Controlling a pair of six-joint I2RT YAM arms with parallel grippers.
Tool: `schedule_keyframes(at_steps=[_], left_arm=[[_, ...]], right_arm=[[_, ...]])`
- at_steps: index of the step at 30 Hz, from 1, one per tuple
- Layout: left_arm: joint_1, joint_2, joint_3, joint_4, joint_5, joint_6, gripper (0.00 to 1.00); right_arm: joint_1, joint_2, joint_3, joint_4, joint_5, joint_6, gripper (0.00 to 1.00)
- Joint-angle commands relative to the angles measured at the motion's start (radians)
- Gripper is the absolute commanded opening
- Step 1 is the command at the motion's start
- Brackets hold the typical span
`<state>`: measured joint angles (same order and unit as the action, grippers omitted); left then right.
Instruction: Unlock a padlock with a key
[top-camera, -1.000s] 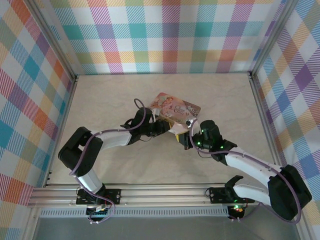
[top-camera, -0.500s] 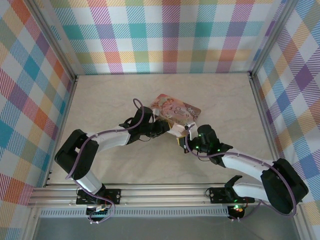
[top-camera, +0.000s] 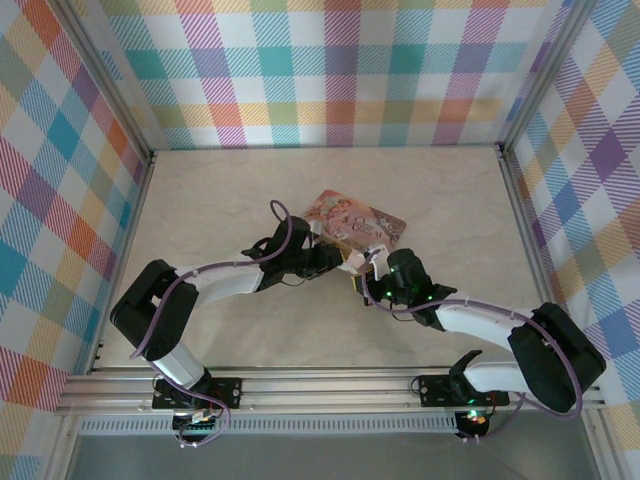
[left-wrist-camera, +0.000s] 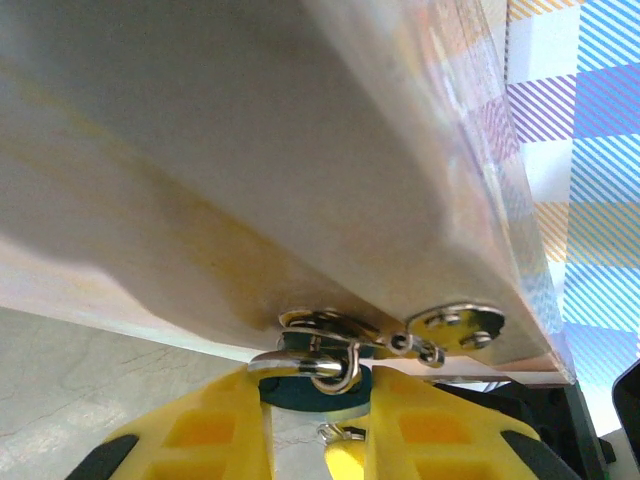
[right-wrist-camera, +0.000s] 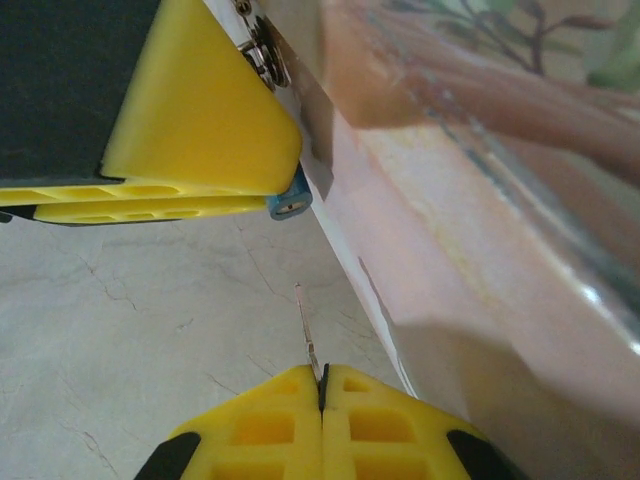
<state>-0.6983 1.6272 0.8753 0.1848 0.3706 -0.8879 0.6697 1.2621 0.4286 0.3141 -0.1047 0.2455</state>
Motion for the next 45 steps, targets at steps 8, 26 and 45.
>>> schedule_keyframes(at_steps=[8, 26, 45], left_arm=[[-0.026, -0.052, 0.027, 0.012, 0.024, -0.015, 0.22], [-0.028, -0.061, 0.031, -0.013, 0.021, 0.0, 0.22], [-0.027, -0.058, 0.039, -0.028, 0.024, 0.01, 0.22]], right_arm=[[0.008, 0.017, 0.034, 0.084, -0.015, -0.025, 0.0], [0.007, 0.038, 0.05, 0.111, 0.039, -0.014, 0.0], [0.008, 0.083, 0.065, 0.17, 0.036, 0.021, 0.0]])
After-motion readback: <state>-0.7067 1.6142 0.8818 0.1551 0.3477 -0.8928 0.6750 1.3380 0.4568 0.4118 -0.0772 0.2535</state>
